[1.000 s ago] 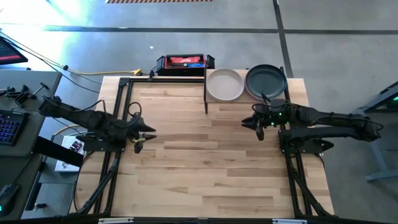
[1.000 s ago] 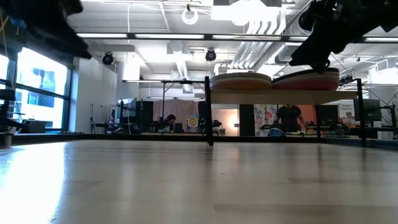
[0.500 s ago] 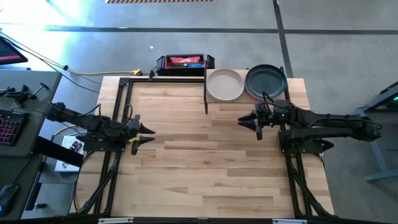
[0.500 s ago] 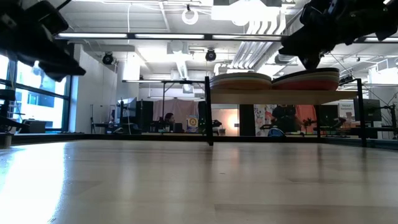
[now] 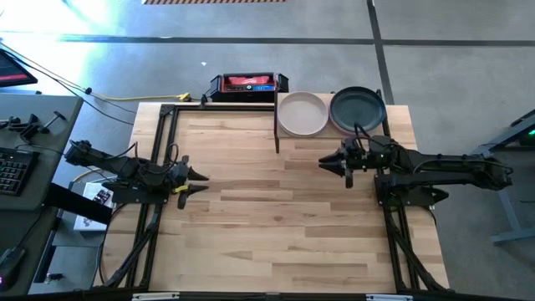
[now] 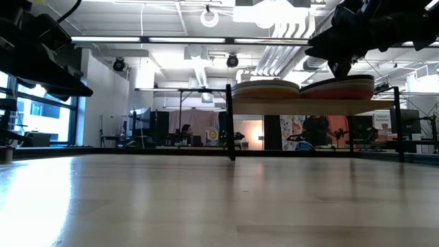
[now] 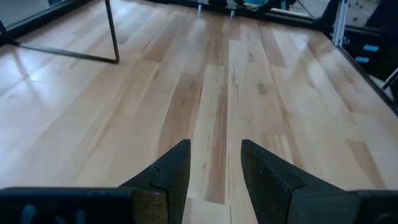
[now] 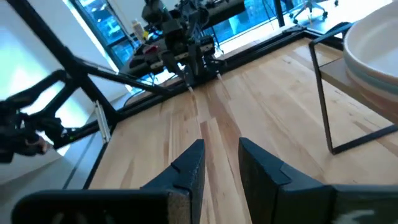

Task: Place and stack plates onto a shelf
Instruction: Return to Home Position

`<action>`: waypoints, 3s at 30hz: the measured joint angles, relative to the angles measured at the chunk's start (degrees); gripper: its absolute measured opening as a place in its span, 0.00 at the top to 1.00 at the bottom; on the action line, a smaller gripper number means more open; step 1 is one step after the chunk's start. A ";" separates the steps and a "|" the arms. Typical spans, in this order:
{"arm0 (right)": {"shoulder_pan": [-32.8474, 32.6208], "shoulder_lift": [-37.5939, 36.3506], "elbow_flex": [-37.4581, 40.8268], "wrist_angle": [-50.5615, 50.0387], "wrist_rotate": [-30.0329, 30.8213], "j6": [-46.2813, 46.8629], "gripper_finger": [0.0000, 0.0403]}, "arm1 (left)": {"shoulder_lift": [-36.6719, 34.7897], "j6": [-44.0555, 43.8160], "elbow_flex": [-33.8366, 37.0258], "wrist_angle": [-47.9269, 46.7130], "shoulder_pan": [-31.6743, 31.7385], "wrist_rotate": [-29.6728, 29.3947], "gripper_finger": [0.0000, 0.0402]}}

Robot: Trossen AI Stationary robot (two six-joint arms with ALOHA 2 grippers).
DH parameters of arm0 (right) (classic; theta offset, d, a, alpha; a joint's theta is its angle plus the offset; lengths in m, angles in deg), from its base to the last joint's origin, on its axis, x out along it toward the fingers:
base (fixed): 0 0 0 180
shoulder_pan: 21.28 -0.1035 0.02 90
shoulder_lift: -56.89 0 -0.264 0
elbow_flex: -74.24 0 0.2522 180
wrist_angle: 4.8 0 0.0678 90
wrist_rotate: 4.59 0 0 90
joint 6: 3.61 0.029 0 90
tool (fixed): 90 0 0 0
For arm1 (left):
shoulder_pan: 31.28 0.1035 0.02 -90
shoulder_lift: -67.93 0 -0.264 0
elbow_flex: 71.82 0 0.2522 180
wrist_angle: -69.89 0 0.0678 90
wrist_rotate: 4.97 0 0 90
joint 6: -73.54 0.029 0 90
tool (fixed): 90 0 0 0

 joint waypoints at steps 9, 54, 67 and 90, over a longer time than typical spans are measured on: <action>1.66 -2.69 0.00 -9.92 -0.32 -7.57 0.81 | 0.00 1.81 -0.02 0.02 -0.02 -0.03 0.67; 3.74 -37.00 17.09 -14.96 5.42 -5.06 0.81 | -0.28 6.34 0.00 0.17 -0.02 0.21 0.67; 3.74 -37.53 17.07 -15.00 5.41 -5.06 0.81 | -0.26 6.34 0.02 0.35 4.59 0.26 0.67; -3.10 -38.60 17.07 -14.98 5.34 -5.06 0.81 | -0.24 6.34 0.05 0.28 15.02 0.10 0.67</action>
